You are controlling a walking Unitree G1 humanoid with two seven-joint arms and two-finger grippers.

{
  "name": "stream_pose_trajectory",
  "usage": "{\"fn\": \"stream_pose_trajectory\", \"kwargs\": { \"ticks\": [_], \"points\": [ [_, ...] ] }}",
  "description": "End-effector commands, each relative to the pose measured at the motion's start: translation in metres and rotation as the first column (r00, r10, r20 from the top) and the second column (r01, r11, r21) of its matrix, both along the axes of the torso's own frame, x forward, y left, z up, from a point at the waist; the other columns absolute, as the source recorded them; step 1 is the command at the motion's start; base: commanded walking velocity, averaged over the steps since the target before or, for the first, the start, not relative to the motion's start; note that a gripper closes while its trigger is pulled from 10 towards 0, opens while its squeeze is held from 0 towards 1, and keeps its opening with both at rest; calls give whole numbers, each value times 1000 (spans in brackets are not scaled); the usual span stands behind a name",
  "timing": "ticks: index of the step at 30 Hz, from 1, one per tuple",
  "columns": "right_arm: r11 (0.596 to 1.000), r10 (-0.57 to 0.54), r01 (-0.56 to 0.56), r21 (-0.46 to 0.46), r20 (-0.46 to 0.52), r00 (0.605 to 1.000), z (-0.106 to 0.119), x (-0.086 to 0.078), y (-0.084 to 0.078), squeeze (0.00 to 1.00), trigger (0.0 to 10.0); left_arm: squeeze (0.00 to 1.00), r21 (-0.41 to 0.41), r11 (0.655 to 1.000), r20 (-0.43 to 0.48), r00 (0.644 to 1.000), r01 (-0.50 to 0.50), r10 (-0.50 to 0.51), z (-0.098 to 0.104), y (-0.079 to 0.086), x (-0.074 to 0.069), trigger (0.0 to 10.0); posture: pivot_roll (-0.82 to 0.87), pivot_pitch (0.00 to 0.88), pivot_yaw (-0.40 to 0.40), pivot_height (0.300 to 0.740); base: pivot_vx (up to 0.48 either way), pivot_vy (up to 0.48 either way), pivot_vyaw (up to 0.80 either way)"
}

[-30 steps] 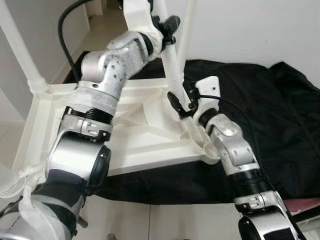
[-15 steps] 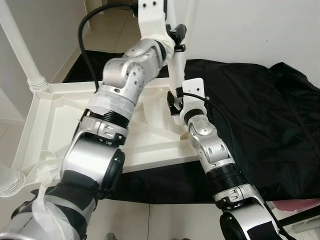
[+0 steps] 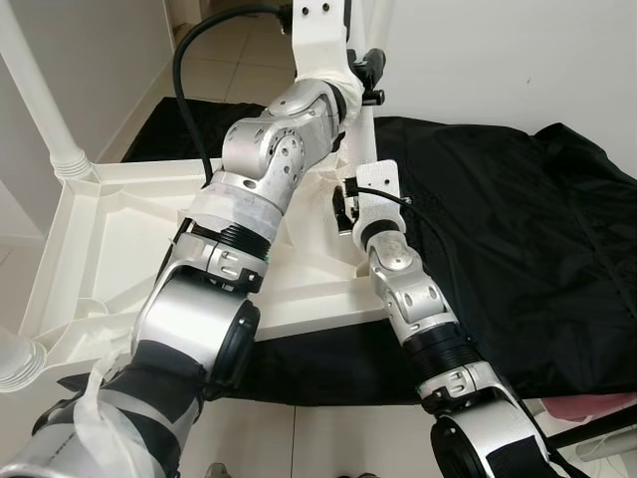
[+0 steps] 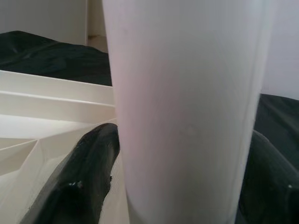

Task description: Building children table

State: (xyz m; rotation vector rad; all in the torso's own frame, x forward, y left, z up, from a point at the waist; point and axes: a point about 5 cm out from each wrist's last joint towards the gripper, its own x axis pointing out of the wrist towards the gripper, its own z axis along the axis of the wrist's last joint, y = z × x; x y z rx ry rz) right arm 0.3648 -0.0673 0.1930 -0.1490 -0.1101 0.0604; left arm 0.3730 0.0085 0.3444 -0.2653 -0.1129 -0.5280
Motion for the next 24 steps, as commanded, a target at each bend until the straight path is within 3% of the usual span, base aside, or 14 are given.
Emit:
{"fn": "stream_pose_trajectory", "kwargs": {
  "ticks": [1,17,18,19,20,24],
  "points": [
    [1000,-21,21,0,11,1000,3,2,-2,0,0,0,-10,1000,77,997,15,-14,17,-5,-6,10000,5,0,-77,740,0,0,0],
    [994,-88,88,70,-9,996,6,5,-13,0,0,0,39,998,158,986,52,-58,24,-16,-15,10000,-9,0,-65,740,0,0,0],
    [992,-98,98,79,-9,995,7,6,-14,0,10000,0,44,997,181,981,69,-76,27,-18,-18,10000,-7,0,-65,740,0,0,0],
    [991,-102,103,87,-10,995,7,7,-15,0,10000,0,47,995,203,975,86,-94,28,-20,-21,10000,-7,0,-65,740,0,0,0],
    [990,-109,109,94,-8,994,8,7,-16,0,10000,1000,53,992,225,967,111,-120,30,-22,-24,10000,-6,0,-65,740,0,0,0],
    [988,-117,117,103,-7,993,8,9,-19,0,10000,1000,67,983,257,949,174,-185,30,-26,-31,10000,-5,0,-67,740,0,0,0]
  ]
}}
